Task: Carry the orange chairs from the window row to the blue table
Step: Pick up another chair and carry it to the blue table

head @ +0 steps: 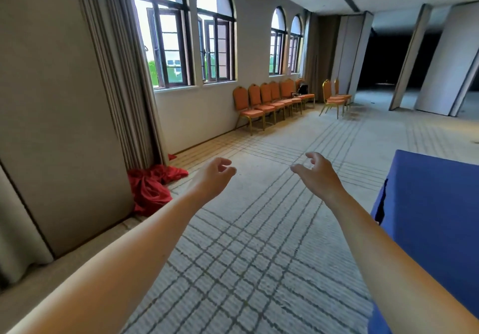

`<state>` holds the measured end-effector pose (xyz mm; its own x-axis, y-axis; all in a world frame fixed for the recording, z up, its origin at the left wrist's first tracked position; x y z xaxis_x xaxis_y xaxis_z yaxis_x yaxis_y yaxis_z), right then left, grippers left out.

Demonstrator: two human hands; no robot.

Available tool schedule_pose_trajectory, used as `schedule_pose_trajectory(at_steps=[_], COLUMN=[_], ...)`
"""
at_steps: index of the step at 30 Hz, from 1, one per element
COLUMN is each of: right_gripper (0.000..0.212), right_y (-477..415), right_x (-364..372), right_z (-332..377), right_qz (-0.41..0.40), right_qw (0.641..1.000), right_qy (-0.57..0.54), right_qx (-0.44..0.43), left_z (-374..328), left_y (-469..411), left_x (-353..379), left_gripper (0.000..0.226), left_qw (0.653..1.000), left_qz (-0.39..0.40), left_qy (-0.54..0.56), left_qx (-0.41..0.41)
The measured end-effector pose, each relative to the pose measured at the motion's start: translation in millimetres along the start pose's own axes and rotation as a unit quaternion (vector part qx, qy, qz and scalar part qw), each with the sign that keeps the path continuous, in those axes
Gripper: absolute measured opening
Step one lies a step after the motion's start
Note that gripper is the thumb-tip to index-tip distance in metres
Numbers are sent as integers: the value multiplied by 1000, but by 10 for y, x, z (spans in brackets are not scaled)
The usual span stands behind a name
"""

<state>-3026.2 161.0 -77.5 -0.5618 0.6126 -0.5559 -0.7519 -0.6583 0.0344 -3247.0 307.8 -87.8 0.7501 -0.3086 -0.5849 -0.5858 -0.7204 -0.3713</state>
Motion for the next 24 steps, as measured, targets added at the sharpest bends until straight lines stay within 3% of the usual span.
schedule_pose_trajectory(at_steps=[13, 24], right_gripper=[68, 69], right_y=[-2792, -5187], right_x=[1109, 1358], right_z=[719, 1086], right_qz=[-37, -96], right_qw=[998, 991], right_qy=[46, 43], right_qx=[34, 86], left_z=[1568, 2309], left_y=[-3001, -5743], left_x=[224, 922], left_gripper=[40, 39], left_qw=[998, 991], left_qz=[40, 109], left_qy=[49, 73], left_qx=[15, 35])
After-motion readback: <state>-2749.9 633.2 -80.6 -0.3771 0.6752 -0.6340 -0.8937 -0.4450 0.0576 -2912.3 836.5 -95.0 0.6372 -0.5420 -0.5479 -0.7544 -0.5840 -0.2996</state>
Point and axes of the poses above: each hand's wrist, its own y-axis away from the middle knuckle, its own x-axis out of the palm, z = x × y, the point moved 7 cm from there along -y, towards the middle knuckle, and after that the axes turned 14 degrees about x, right-handed, at the moved point
